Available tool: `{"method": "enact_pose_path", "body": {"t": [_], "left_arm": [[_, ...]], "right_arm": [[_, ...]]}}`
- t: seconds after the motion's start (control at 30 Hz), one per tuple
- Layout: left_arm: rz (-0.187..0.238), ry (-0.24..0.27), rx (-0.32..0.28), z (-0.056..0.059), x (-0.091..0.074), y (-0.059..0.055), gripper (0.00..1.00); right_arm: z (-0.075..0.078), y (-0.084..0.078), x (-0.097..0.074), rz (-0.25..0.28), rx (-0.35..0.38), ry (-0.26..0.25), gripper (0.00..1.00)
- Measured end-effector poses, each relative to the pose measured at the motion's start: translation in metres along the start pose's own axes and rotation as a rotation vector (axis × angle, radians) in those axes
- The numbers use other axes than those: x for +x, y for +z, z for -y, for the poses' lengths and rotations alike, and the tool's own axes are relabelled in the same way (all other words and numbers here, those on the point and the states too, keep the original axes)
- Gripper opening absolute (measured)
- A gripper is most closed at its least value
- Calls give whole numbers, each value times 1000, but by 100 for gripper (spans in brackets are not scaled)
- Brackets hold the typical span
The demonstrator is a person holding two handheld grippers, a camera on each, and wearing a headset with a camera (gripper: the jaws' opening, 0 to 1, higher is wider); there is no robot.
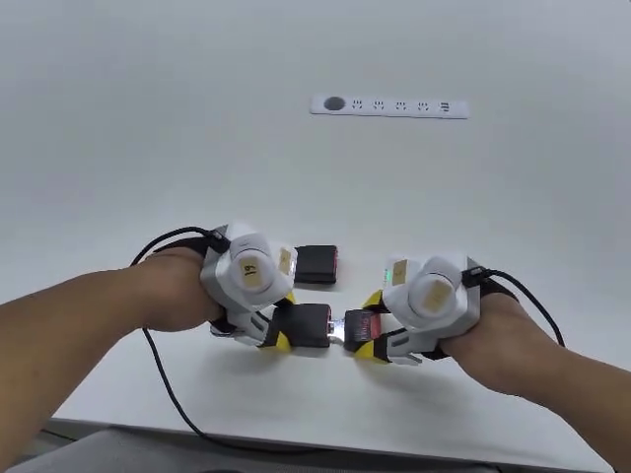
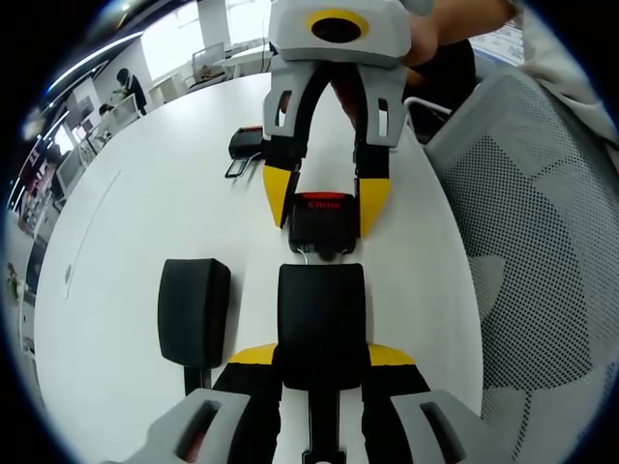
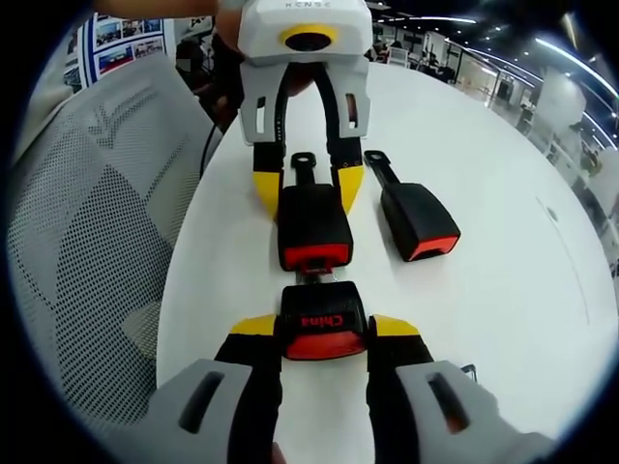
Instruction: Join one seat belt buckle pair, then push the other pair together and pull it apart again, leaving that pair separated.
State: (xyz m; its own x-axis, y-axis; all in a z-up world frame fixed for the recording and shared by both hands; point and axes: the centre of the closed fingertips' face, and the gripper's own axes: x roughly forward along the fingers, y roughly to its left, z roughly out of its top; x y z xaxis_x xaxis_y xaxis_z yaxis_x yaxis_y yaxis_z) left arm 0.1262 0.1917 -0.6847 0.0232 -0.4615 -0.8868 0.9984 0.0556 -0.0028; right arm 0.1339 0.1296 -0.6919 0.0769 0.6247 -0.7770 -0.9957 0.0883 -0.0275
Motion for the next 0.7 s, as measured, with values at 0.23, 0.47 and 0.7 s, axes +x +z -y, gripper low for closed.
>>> {"method": "enact_pose_path", "body": {"t": [0.23, 0.47, 0.7], "left_arm": [[-23, -6, 4, 0, 0, -3, 32], [-6, -1, 1, -2, -1, -1, 32], [-12, -2, -1, -5, 0, -3, 32]], "right_arm": [[-3, 11, 7, 35, -9, 6, 31], [-7, 15, -4, 33, 5, 1, 31], [-4, 10, -5, 17, -13, -8, 31]]}}
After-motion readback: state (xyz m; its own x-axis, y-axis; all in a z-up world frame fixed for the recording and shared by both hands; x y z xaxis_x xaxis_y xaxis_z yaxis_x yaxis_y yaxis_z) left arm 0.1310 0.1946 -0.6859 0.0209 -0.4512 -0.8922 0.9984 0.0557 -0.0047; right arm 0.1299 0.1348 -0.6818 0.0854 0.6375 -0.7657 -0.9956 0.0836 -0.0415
